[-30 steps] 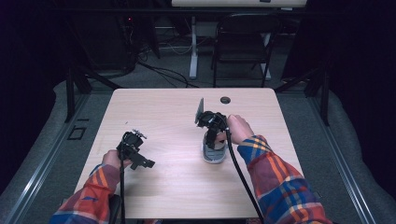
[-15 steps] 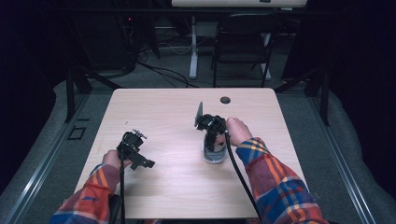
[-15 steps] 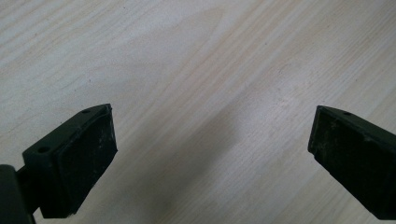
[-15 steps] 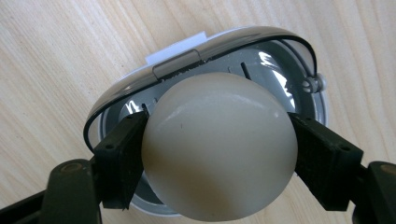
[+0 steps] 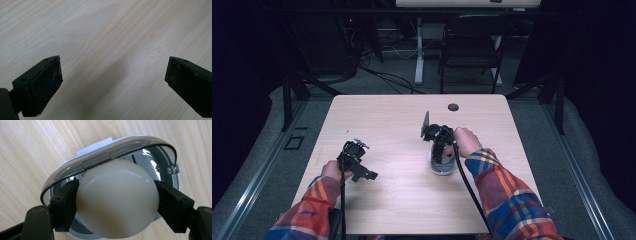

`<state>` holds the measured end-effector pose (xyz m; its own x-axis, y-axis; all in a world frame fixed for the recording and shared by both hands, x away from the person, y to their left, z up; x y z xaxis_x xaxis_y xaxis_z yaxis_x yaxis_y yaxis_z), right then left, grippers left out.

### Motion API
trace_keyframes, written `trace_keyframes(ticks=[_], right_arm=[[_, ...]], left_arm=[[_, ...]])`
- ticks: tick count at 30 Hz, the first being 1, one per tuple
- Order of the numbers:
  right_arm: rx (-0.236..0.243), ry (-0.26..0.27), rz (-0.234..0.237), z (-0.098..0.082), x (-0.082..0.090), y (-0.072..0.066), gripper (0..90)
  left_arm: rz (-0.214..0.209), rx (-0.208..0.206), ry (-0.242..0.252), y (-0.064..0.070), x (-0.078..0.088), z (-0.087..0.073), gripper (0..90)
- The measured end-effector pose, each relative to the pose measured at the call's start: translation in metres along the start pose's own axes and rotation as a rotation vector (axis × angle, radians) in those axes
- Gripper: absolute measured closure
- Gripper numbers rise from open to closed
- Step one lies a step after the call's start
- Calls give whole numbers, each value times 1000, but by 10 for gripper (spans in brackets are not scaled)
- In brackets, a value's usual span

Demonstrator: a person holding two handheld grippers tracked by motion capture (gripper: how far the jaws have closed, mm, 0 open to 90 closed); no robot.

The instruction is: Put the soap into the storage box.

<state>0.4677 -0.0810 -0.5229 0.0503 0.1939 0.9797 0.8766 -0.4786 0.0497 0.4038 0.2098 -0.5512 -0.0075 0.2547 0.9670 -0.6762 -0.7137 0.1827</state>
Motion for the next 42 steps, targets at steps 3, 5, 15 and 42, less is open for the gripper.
trace_keyframes(ticks=[3,5,15,42], right_arm=[[1,0,2,0,-2,0,242],[4,-9,1,0,-2,0,242],[-2,2,11,-3,-2,2,240],[-30,115,2,-38,27,3,98]], left_arm=[[-1,1,-2,0,0,0,9],[-1,1,-1,0,0,0,9],[-2,0,-1,0,0,0,10],[-1,2,-2,1,0,0,10]])
Point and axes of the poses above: each handheld gripper's, and its own axes: x roughly backward along the jaws, z roughly out of its top, y roughly to its right, the point moved 2 cm from there along -x, roughly forward along the jaws, and after that the axes turned 11 degrees about -y, right-handed, at the moved point
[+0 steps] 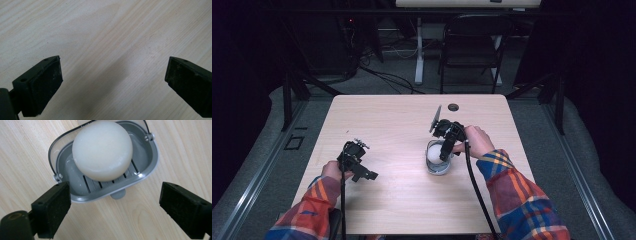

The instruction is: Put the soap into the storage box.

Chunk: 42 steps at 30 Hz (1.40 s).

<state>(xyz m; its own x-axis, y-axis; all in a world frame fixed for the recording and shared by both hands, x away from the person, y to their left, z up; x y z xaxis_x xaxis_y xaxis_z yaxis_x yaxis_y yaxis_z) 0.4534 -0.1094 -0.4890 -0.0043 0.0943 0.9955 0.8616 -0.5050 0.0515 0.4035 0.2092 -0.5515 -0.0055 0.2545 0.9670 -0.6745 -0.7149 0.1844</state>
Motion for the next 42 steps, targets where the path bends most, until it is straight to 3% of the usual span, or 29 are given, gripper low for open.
trace_keyframes(ticks=[5,10,14,16,20,26,33,35,39,40,41,42], right_arm=[[-29,30,-20,-16,9,4,42],[-53,33,-48,-35,14,8,38],[-80,58,-44,-48,15,10,42],[-101,57,-50,-63,15,12,50],[-120,53,-54,-77,13,14,57],[-171,45,-48,-112,5,17,63],[-209,21,-40,-139,-6,20,79],[-243,36,-67,-151,-12,19,81],[-272,55,-57,-162,-19,18,78],[-300,91,-57,-164,-25,16,79],[-295,53,-60,-171,-29,16,92],[-295,53,-60,-171,-29,16,92]], left_arm=[[-1,0,0,0,0,0,10],[-1,-1,-1,0,0,0,10],[-1,1,0,0,0,0,10],[-1,2,0,0,0,0,10],[0,3,-2,1,-1,0,10],[0,5,-3,1,-1,0,10],[1,2,-7,1,-1,1,10],[2,2,-7,1,-1,1,10],[2,2,-9,1,-1,1,10],[2,1,-10,1,-1,1,10],[2,3,-10,1,-2,1,10],[2,2,-11,1,-2,1,10]])
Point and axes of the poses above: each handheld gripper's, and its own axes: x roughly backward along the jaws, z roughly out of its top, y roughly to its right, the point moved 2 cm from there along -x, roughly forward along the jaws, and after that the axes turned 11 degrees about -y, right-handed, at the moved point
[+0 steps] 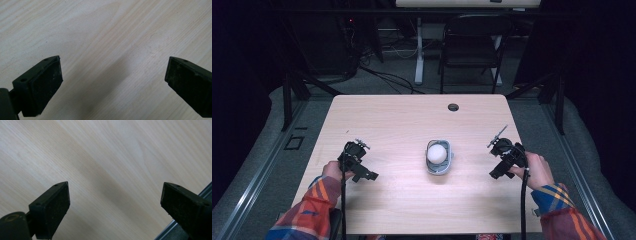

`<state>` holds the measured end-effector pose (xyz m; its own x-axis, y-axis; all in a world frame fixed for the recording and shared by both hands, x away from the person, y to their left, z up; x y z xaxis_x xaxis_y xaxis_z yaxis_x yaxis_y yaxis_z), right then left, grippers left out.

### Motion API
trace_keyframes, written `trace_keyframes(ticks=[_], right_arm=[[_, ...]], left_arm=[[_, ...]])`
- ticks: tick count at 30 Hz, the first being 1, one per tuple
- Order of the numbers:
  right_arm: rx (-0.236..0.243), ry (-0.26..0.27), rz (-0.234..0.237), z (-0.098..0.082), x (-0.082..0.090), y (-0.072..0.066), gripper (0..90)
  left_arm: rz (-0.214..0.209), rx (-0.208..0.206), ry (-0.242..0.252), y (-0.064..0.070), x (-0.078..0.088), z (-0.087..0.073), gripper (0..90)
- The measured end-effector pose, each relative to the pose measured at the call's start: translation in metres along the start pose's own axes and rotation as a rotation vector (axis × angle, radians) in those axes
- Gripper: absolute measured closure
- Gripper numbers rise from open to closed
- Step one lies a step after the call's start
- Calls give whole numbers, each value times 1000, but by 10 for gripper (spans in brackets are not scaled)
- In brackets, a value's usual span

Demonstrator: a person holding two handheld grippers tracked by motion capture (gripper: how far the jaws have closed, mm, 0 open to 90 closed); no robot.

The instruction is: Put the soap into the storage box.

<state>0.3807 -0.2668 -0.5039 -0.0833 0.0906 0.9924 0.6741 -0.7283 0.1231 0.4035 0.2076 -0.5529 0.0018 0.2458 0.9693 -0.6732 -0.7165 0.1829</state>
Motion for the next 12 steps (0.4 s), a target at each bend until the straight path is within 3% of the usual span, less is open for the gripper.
trace_keyframes(ticks=[2,3,5,7,9,12], right_arm=[[3,4,-19,-4,-3,0,128],[-36,54,-10,-9,-10,-1,141],[-60,77,13,-11,-14,-3,144],[-30,30,-6,-14,-21,-2,149],[-49,-5,3,-15,-34,-5,153],[-16,-58,10,-13,-42,-6,152]], left_arm=[[-3,3,1,0,0,-1,12],[-4,5,4,-1,-1,-1,13],[-2,5,4,-1,0,-1,13],[1,-1,2,0,0,-1,13],[-3,-6,2,1,0,0,13],[-4,-13,2,1,0,1,13]])
Point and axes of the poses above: each handheld gripper's, and its own axes: x roughly backward along the jaws, z roughly out of its top, y roughly to its right, the point moved 2 cm from there along -x, roughly forward along the jaws, and after that the axes turned 11 degrees about -y, right-handed, at the moved point
